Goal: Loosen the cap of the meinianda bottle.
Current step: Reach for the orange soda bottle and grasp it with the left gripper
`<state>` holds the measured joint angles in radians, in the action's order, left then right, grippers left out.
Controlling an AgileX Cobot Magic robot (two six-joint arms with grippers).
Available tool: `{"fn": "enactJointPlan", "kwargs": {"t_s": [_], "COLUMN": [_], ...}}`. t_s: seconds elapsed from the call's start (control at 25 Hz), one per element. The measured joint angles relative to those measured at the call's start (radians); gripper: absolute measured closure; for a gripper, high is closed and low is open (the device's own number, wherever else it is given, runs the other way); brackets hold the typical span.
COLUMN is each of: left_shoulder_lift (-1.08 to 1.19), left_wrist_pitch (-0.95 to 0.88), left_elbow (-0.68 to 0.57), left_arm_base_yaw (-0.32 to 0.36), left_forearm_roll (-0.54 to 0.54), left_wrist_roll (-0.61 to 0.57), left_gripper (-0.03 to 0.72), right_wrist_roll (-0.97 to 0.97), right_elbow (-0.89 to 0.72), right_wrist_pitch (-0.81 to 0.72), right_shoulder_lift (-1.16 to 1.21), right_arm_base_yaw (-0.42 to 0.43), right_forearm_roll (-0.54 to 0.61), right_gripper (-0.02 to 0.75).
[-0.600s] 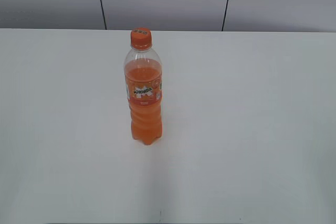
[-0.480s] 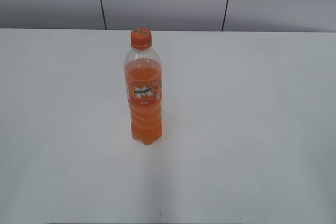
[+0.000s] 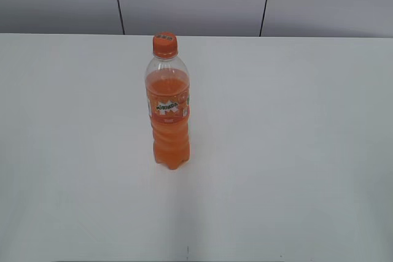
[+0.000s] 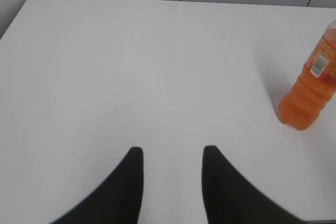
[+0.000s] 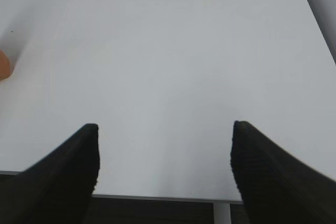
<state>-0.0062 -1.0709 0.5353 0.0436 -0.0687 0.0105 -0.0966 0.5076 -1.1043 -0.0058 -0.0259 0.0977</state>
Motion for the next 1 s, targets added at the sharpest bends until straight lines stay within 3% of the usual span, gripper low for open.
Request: {"fn": "enactJointPlan", "kwargs": {"t_s": [0.32,0.6,1.0], "left_shoulder_lift": [0.000,0.000,0.000], "left_wrist_pitch": [0.000,0.003,0.009], "left_elbow": [0.000,0.000,0.000], "left_arm_base_yaw": [0.000,0.000,0.000], "left_forearm_roll": [0.007,0.138,0.149], "left_wrist_roll": [-0.002,-0.010,-0.010], "left_gripper": [0.447,0.447,0.449], "right_wrist_roll": [0.000,0.001,0.001], "right_elbow": [0.000,0.000,0.000], "right_wrist_pitch": [0.000,0.000,0.000], "right_shoulder_lift": [0.000,0.000,0.000], "right_arm_base_yaw": [0.000,0.000,0.000], "right_forearm_roll": [0.000,0.000,0.000], "right_gripper": [0.153,0.153,0.153]}}
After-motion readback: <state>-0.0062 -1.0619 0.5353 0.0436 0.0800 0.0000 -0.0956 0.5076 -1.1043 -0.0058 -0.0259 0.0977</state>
